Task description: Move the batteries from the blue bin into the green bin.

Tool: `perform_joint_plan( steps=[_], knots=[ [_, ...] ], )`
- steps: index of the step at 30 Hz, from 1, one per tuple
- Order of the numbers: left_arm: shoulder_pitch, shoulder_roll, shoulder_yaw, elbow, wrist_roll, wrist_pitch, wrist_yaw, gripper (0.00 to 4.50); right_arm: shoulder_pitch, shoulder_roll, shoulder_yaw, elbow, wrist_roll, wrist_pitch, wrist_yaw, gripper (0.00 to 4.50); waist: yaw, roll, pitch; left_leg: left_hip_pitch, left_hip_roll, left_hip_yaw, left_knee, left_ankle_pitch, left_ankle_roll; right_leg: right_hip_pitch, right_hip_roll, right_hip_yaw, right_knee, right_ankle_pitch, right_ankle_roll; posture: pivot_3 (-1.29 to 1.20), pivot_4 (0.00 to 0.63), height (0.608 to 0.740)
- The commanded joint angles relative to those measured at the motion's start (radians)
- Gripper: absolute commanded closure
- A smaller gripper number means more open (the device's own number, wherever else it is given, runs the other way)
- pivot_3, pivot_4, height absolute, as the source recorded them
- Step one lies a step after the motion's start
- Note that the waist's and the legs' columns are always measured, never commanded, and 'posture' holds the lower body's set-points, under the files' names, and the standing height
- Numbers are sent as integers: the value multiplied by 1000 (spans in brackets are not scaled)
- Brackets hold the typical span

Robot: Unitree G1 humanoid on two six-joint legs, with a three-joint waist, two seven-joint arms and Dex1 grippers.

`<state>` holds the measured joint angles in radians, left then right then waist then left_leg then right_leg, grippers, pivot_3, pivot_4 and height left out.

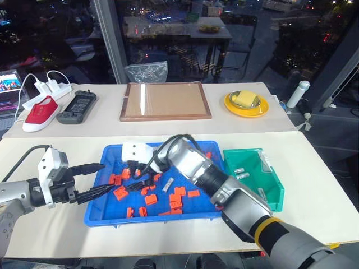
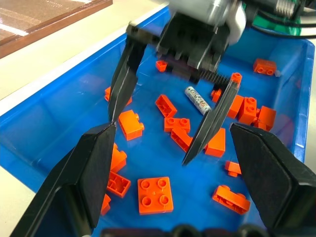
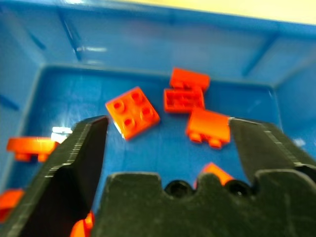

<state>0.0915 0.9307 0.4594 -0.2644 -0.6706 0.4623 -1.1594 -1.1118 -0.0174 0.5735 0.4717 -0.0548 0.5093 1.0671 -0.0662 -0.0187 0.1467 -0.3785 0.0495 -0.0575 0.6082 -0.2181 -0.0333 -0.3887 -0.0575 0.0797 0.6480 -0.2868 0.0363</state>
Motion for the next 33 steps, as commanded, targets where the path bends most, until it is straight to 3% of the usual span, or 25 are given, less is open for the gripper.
perform_joint_plan(
  steps=[1,8,14,25,26,33],
  knots=[
    [-10,8,22,-25,-18,5,-1,549,-25,-81,-90,-145,47,93,48,46,-1,-1,0,0,0,0,0,0,0,0,0,0,0,0,0,0,150,740],
    [-50,28,-20,-3,2,4,-15,549,58,-376,-42,-472,87,227,222,46,4,-4,-2,0,0,0,0,0,0,1,-1,-1,-1,0,0,0,150,740],
    [-113,39,-61,18,3,9,-28,549,130,-368,67,-454,8,152,155,46,-14,-4,-2,4,1,1,-1,0,1,0,1,-1,0,0,0,0,150,740],
    [-109,52,-43,2,-23,50,-60,549,138,-312,100,-334,-34,114,107,46,-1,-4,-2,1,1,0,0,0,1,0,0,-3,-1,0,-1,0,150,740],
    [-110,52,-43,2,-22,50,-61,549,143,-316,110,-326,-42,110,112,549,-1,-4,-2,1,1,1,0,0,1,0,0,-3,-1,0,0,0,150,740],
    [-123,45,-44,11,-21,41,-63,549,160,-308,133,-265,-75,75,112,2806,-1,-4,-2,2,1,0,0,0,1,0,0,-3,-1,0,-1,0,150,740]
  ],
)
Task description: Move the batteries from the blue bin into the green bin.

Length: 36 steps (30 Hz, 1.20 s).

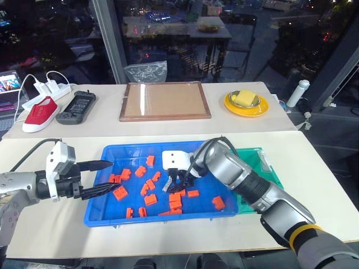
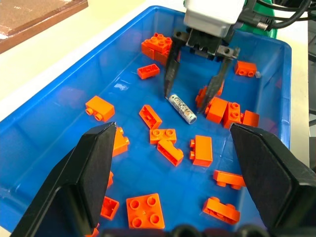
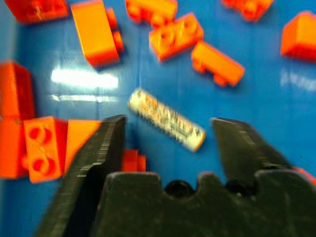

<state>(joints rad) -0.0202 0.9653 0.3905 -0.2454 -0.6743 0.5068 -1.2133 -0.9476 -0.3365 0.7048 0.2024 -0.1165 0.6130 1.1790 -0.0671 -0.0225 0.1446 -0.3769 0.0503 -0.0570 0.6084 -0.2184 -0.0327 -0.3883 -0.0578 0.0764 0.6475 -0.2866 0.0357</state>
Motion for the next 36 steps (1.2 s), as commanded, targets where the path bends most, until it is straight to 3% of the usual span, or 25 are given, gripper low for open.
perform_joint_plan(
  steps=[1,4,5,12,16,24,31,36],
  knots=[
    [-14,11,24,-5,-16,-4,-10,549,-5,16,2,12,-16,-34,-1,3172,-2,0,0,0,0,0,0,0,0,0,0,0,0,0,0,0,150,740],
    [-27,11,15,6,-8,-11,-13,549,-6,25,1,27,-25,-47,2,4169,-2,0,0,1,0,0,0,0,0,0,0,0,0,0,0,0,150,740],
    [-33,10,11,10,-5,-14,-13,549,-8,24,-4,28,-27,-49,3,4259,-2,0,0,1,0,0,0,0,0,0,0,0,0,0,0,0,150,740],
    [-44,1,-3,16,1,-19,-13,549,-38,-38,-121,-71,37,-6,52,4258,1,0,0,0,0,0,0,0,0,0,0,-1,0,0,0,0,150,740],
    [-67,-5,-9,8,-25,0,-9,549,-74,-178,-239,-189,128,32,160,4258,9,1,1,-3,0,-1,1,0,0,0,-1,-2,-1,0,0,0,150,740],
    [-187,-13,-66,43,-66,62,-11,549,-79,-530,-422,-204,190,82,256,4258,28,2,2,-3,0,-1,1,0,0,0,-1,-3,-3,0,0,0,150,740],
    [-284,-32,-155,104,-20,39,-39,549,62,-729,-452,-206,155,88,227,4258,19,2,2,-3,-1,0,1,0,1,1,-2,-3,-4,0,0,0,150,740],
    [-352,-49,-206,159,13,13,-59,549,170,-756,-423,-271,158,119,225,4258,16,4,3,-2,-1,1,2,0,1,1,-1,-2,-3,0,0,0,150,740]
  ],
)
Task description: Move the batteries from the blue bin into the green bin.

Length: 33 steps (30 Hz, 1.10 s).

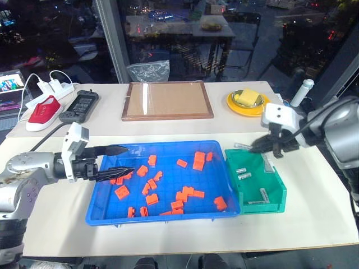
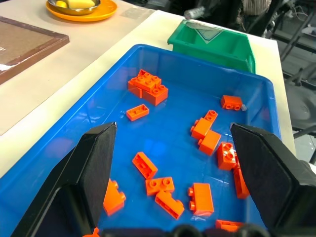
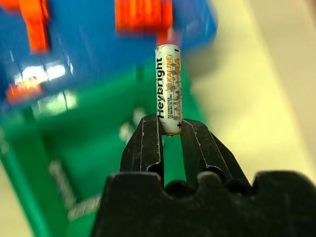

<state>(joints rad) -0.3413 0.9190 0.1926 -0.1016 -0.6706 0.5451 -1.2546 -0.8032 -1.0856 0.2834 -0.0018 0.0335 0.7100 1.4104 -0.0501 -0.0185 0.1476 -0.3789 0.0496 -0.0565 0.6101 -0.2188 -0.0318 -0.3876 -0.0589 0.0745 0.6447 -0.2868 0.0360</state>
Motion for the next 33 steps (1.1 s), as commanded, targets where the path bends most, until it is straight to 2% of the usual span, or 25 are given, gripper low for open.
perform_joint_plan(
  steps=[1,6,8,9,15,17,19,24,26,30,33],
  knots=[
    [-39,-6,-15,23,17,-30,-20,549,44,1,3,-81,13,29,-9,4258,0,0,0,0,0,0,0,0,0,0,0,0,0,0,0,0,150,740],
    [-55,-18,-34,41,44,-42,-19,549,82,27,26,-76,-18,21,-50,4258,4,0,0,-1,0,0,1,0,0,0,0,0,0,0,0,0,150,740],
    [-62,-21,-35,43,54,-49,-20,549,71,27,32,-64,-23,35,-57,3243,6,0,0,-1,0,0,1,0,0,0,0,0,0,0,0,0,150,740],
    [-64,-24,-33,45,63,-70,-22,549,64,23,31,-65,-19,44,-50,3057,7,0,0,-1,0,0,2,0,0,0,0,0,0,0,0,0,150,740],
    [-87,-45,-24,55,144,-124,71,549,39,-3,-6,-60,9,50,-30,979,8,0,0,-2,0,0,2,0,0,0,0,0,0,0,0,0,150,740],
    [-87,-52,-12,38,159,-82,152,549,41,12,-53,-35,30,5,-55,329,8,0,0,-2,0,0,2,0,0,0,0,0,0,0,0,0,150,740],
    [-104,-62,18,16,144,-8,239,549,53,59,-147,10,80,-74,-105,329,7,0,0,-2,0,0,2,0,0,0,0,0,0,0,0,0,150,740],
    [-73,-49,84,4,103,30,265,549,51,215,-368,124,182,-207,-277,329,3,0,0,-1,0,-1,2,0,0,1,0,0,1,0,0,0,150,740],
    [-62,-57,85,9,113,23,279,549,53,274,-405,165,169,-302,-370,329,4,0,0,0,0,0,2,0,0,1,0,0,1,0,0,0,150,740],
    [-61,-95,95,20,98,57,340,549,95,304,-415,172,238,-224,-339,329,10,0,0,-1,0,0,3,0,0,2,-1,0,1,0,0,0,150,740],
    [-42,-93,112,26,93,63,339,549,109,317,-425,211,250,-242,-359,329,12,0,0,-2,-1,-1,4,0,0,2,-1,0,1,0,0,0,150,740]
  ],
)
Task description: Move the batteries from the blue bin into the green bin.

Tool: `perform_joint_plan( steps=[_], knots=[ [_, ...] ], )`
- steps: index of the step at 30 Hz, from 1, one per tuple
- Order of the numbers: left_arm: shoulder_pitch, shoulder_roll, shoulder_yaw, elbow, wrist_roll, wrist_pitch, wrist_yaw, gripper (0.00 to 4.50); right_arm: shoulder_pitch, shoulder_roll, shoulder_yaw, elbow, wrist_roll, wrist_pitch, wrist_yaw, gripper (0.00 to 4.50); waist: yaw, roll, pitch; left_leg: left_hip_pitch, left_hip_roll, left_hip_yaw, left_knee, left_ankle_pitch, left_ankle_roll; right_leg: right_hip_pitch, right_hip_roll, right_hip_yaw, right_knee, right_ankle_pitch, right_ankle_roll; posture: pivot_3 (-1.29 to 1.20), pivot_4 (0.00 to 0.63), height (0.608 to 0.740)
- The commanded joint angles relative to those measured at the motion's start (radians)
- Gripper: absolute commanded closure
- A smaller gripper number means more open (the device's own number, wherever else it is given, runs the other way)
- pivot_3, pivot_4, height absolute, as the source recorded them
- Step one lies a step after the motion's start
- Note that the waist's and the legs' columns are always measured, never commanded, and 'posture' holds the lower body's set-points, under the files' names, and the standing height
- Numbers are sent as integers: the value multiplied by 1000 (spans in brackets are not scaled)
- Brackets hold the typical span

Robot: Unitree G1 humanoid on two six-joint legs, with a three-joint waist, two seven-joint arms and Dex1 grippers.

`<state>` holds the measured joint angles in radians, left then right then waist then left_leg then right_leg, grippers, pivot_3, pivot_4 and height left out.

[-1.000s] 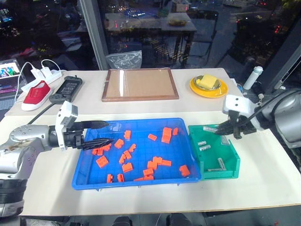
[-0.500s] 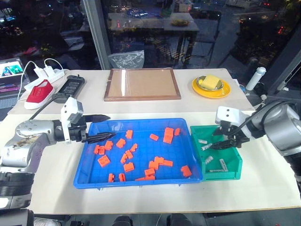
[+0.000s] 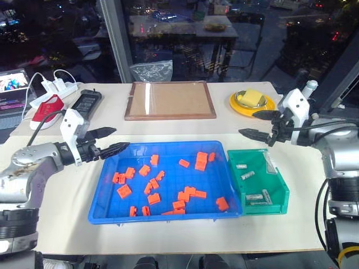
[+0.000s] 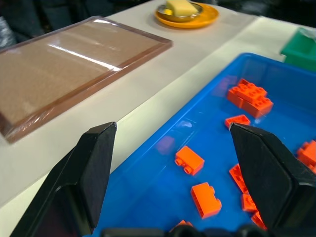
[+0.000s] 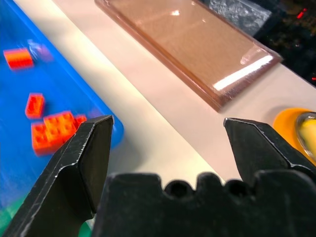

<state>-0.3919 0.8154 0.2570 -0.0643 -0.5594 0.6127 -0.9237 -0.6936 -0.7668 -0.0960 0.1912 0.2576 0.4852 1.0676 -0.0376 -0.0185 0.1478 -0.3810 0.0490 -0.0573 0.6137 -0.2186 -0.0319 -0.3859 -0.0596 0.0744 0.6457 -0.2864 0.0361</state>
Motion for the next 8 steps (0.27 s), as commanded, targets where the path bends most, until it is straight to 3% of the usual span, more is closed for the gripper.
perform_joint_plan(
  steps=[1,8],
  knots=[
    [19,9,52,-13,-8,-21,12,549,5,-1,-43,33,22,-30,-22,329,-2,0,0,0,0,0,0,0,0,0,0,0,0,0,0,0,150,740],
    [66,13,41,-25,37,-57,31,549,5,2,-10,84,-1,-83,-36,329,-8,0,0,2,0,0,-1,0,0,0,0,0,1,0,0,0,150,740]
  ],
)
